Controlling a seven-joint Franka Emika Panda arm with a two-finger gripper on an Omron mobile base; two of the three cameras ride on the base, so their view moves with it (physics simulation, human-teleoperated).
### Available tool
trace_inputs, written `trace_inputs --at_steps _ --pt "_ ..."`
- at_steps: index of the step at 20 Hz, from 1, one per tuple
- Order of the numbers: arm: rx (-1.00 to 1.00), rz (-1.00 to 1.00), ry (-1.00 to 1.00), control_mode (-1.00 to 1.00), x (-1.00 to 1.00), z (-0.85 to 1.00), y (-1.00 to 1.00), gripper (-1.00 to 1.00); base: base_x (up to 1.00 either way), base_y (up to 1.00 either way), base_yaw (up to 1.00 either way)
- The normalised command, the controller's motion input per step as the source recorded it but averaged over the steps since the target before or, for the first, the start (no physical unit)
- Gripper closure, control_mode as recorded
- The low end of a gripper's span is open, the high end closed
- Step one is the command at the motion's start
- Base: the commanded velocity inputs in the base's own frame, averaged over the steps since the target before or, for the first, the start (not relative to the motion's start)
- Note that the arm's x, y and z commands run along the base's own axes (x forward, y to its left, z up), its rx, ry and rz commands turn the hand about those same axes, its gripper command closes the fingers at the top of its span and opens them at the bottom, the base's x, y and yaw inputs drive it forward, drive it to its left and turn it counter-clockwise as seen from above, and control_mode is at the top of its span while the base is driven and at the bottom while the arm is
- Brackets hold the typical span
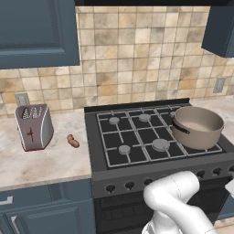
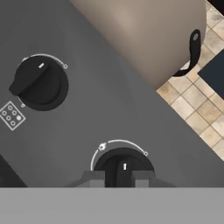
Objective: Turn on the burner for the pot on the stove. Wait thirty seconds for the pot to heat up. Then add the potato to the pot.
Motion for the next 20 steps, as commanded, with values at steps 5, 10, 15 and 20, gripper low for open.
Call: trace_inputs --at_steps 5,10,15,20 --pt "-0.01 0.00 -0.08 -1.00 -0.66 0.57 0.01 -1.00 0.00 0.00 0.00" --pt "-0.01 0.00 -0.17 -1.00 -0.95 1.00 -0.03 -1.00 0.00 0.00 0.00" --pt "-0.04 0.00 -0.10 -1.00 -0.78 1.00 0.00 -1.00 0.00 0.00 0.00" --pt "-0.15 -0.01 0.01 -1.00 -0.52 1.00 0.19 -1.00 0.00 0.00 0.00"
